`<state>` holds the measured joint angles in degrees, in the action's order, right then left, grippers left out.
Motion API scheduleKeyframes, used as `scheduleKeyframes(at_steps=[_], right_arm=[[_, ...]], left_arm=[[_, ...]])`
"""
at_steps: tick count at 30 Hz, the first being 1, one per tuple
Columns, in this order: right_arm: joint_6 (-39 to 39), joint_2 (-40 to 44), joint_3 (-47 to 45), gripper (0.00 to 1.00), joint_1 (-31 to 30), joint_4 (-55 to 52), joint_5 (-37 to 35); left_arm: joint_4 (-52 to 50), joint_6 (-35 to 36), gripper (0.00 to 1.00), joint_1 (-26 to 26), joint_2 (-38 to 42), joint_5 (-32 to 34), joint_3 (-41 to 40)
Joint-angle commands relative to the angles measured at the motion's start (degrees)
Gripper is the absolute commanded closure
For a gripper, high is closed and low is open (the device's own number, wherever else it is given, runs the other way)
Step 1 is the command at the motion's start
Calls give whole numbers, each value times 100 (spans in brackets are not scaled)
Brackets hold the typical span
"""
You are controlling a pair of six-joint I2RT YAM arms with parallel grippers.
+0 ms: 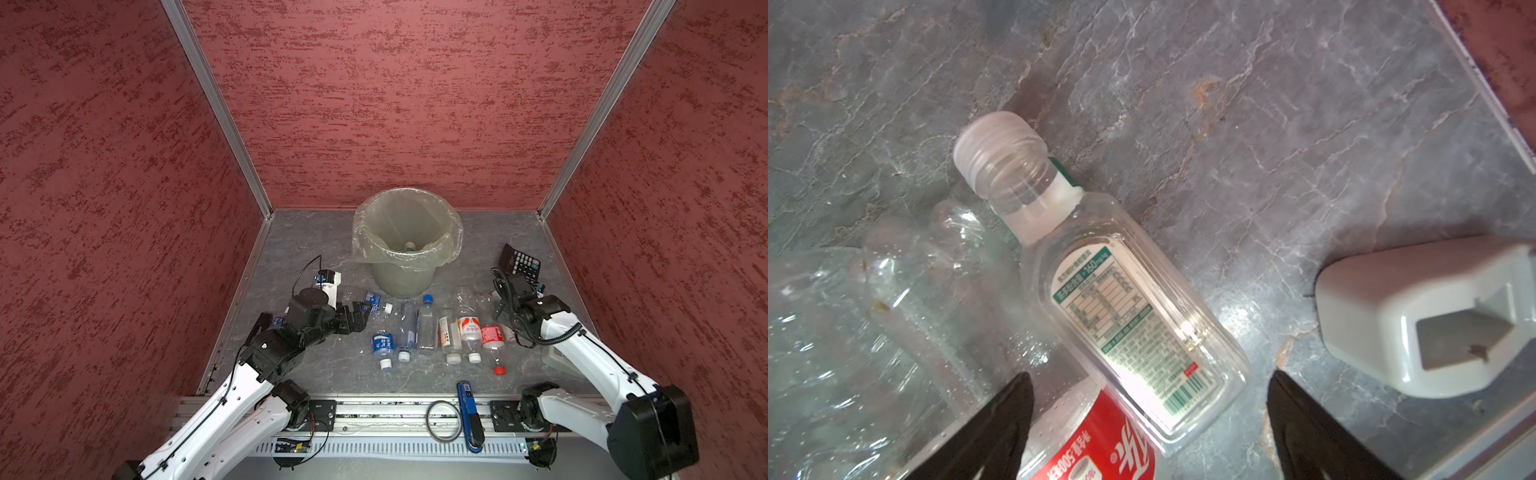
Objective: Throw the plastic bottles in the bin
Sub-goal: Pick up the plastic bottle from the middle-right of the table.
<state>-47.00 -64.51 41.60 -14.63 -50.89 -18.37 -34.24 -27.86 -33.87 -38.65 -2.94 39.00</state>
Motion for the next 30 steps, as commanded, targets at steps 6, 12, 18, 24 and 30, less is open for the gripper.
scheduleKeyframes(at_steps=[6, 12, 18, 24, 30], right_arm=[[174, -452, 45, 6, 127, 150, 340], [566, -834, 278, 5, 288, 333, 210], [1035, -1275, 603, 5, 389, 532, 111], [1315, -1713, 617, 9, 399, 799, 463], [1299, -1603, 423, 25, 396, 923, 701]], left_arm=[[347, 24, 0, 16, -90, -295, -156], [374, 96, 0, 186, -46, -441, -165], [357, 125, 1, 275, -15, -510, -174], [321, 87, 0, 311, -2, -523, -161], [286, 26, 0, 321, 21, -505, -173]])
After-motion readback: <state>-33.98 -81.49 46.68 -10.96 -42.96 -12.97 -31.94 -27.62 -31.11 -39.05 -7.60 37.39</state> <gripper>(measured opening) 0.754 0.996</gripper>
